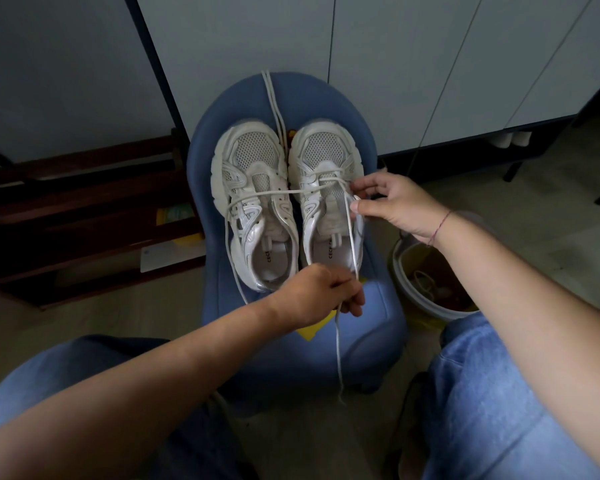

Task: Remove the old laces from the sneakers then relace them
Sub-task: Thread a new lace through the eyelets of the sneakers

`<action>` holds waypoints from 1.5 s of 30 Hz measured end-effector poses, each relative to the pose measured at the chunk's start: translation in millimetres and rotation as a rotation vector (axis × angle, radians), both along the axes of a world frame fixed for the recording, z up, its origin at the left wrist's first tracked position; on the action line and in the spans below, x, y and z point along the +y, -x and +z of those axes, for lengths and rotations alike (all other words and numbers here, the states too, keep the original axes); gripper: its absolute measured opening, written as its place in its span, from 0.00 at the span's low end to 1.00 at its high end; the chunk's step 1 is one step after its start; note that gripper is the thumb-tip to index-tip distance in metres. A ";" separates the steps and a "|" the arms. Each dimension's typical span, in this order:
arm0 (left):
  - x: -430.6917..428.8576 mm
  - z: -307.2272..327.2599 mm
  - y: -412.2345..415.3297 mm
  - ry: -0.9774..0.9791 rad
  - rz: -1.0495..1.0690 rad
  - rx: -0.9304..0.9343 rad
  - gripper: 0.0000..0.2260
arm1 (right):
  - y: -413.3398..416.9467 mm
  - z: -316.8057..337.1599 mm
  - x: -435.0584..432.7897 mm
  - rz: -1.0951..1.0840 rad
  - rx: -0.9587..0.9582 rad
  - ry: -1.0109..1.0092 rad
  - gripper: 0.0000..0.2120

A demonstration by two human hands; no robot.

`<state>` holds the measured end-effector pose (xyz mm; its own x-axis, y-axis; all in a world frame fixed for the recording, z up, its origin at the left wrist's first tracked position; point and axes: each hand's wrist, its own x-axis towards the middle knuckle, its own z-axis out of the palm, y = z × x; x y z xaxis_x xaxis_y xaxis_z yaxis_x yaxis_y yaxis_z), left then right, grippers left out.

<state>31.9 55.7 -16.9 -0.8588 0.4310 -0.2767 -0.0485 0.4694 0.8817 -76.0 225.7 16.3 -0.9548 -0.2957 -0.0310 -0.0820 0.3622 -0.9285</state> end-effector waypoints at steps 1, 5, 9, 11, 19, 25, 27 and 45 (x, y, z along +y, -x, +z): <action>-0.1 2.3 0.9 0.029 -0.008 0.045 0.12 | 0.1 -0.1 0.2 0.001 -0.002 -0.003 0.16; -11.3 25.2 12.2 0.160 0.082 0.372 0.16 | 1.5 -1.2 -1.4 0.013 -0.014 -0.006 0.16; -41.8 47.0 37.5 0.239 0.450 0.655 0.10 | 0.4 -2.4 -3.5 -0.004 -0.006 -0.033 0.16; -53.2 48.4 50.8 0.291 0.498 0.643 0.14 | -1.3 -1.0 -5.6 -0.001 0.000 -0.031 0.16; -49.2 46.2 65.0 0.499 0.405 0.580 0.13 | 0.4 4.2 -12.2 -0.058 0.144 -0.238 0.12; -47.6 56.8 66.8 0.342 0.460 0.643 0.07 | -24.9 25.1 -49.1 0.100 0.491 -0.208 0.20; -46.7 61.5 63.6 0.263 0.431 0.643 0.06 | -26.8 23.3 -57.5 0.143 0.456 -0.207 0.23; -67.7 67.9 53.2 0.185 0.467 0.602 0.07 | -24.6 43.9 -57.0 0.091 0.392 -0.107 0.14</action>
